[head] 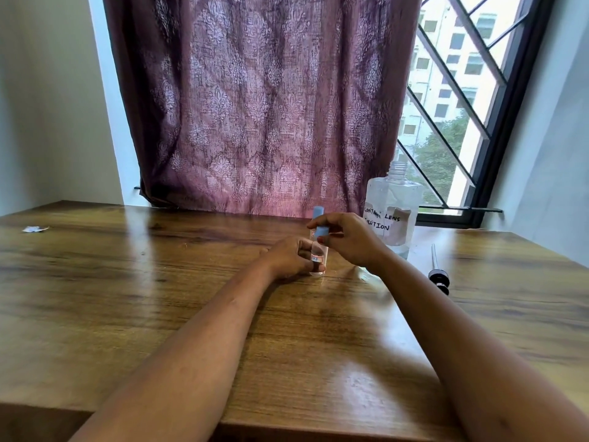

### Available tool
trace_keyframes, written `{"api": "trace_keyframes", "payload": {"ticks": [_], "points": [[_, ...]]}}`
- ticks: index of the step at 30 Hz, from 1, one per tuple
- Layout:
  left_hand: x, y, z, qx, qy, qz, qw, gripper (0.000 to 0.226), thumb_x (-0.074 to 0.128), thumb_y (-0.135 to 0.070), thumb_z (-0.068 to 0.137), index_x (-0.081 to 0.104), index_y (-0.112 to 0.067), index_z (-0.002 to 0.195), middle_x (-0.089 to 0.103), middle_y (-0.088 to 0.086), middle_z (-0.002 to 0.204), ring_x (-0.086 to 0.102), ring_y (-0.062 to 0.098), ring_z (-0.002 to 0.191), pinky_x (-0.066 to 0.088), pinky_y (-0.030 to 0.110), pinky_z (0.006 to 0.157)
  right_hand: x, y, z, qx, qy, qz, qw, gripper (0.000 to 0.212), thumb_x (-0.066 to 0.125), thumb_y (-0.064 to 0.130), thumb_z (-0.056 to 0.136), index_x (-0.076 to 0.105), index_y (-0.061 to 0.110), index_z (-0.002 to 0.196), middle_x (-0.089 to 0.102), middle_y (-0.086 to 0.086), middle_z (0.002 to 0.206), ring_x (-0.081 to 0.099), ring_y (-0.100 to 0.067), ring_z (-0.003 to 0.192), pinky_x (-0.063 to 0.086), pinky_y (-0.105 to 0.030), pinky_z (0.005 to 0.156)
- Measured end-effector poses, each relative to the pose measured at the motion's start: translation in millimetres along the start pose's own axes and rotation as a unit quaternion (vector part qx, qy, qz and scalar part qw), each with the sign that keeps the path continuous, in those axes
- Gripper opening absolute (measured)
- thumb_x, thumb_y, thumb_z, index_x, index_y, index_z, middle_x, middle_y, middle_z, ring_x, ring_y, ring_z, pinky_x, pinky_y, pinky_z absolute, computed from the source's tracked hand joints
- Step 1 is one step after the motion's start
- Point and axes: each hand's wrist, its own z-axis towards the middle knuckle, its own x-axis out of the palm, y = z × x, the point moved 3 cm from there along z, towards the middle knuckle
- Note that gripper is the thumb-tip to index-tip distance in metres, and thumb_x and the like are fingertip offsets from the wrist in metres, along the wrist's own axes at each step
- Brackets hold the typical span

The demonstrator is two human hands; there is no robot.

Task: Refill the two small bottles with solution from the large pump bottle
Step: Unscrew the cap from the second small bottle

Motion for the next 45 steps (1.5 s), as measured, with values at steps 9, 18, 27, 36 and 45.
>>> {"api": "trace_keyframes", "payload": {"ticks": [9, 18, 27, 36, 45], "points": [[-0.8, -6.1, -8.0, 0.001, -0.015, 0.025, 1.000, 0.032, 0.075, -0.011, 0.080, 0.066, -0.011, 0.110, 0.063, -0.009, 0.072, 0.057, 0.001, 0.063, 0.044, 0.012, 0.058, 10.9, 0.6, 0.8, 0.006, 0.007, -0.050, 0.999, 0.037, 0.067, 0.019, 0.085, 0.060, 0.021, 0.121, 0.065, -0.005, 0.111, 0.060, -0.016, 0.096, 0.045, -0.025, 0.081], [2.3, -4.1, -5.5, 0.011, -0.027, 0.038, 0.999, 0.032, 0.074, -0.011, 0.079, 0.067, -0.016, 0.110, 0.071, 0.000, 0.096, 0.064, 0.001, 0.080, 0.049, 0.020, 0.077, -2.0, -0.8, 3.1, -0.010, -0.093, 0.013, 0.996, 0.022, 0.070, 0.014, 0.081, 0.068, 0.022, 0.102, 0.064, 0.002, 0.106, 0.057, -0.014, 0.097, 0.044, -0.026, 0.079], [-11.9, 18.3, 12.2, -0.034, -0.128, 0.070, 0.989, 0.052, 0.075, -0.024, 0.076, 0.046, -0.028, 0.120, 0.069, 0.002, 0.117, 0.060, 0.024, 0.114, 0.037, 0.048, 0.108, 4.3, -21.6, 2.3, 0.061, -0.078, -0.039, 0.994, 0.018, 0.078, 0.024, 0.074, 0.063, 0.016, 0.081, 0.058, 0.003, 0.075, 0.048, -0.008, 0.067, 0.033, -0.009, 0.053], [-10.9, 18.7, 12.6, -0.036, -0.128, 0.070, 0.989, 0.044, 0.075, -0.029, 0.077, 0.049, -0.026, 0.112, 0.071, -0.001, 0.112, 0.061, 0.023, 0.113, 0.035, 0.051, 0.108, 20.8, -24.8, -2.7, 0.087, 0.166, -0.127, 0.974, 0.009, 0.063, 0.012, 0.086, 0.070, 0.017, 0.090, 0.059, 0.008, 0.075, 0.056, -0.010, 0.075, 0.043, -0.019, 0.064], [-12.4, 16.2, 11.1, -0.036, -0.130, 0.072, 0.988, 0.035, 0.069, -0.018, 0.076, 0.053, -0.025, 0.106, 0.071, -0.005, 0.098, 0.064, 0.022, 0.104, 0.040, 0.052, 0.103, 23.4, 15.6, -21.7, 0.165, 0.365, -0.079, 0.913, 0.042, 0.067, 0.054, 0.076, 0.055, 0.027, 0.106, 0.061, -0.003, 0.100, 0.061, -0.013, 0.069, 0.052, -0.026, 0.057]]}}
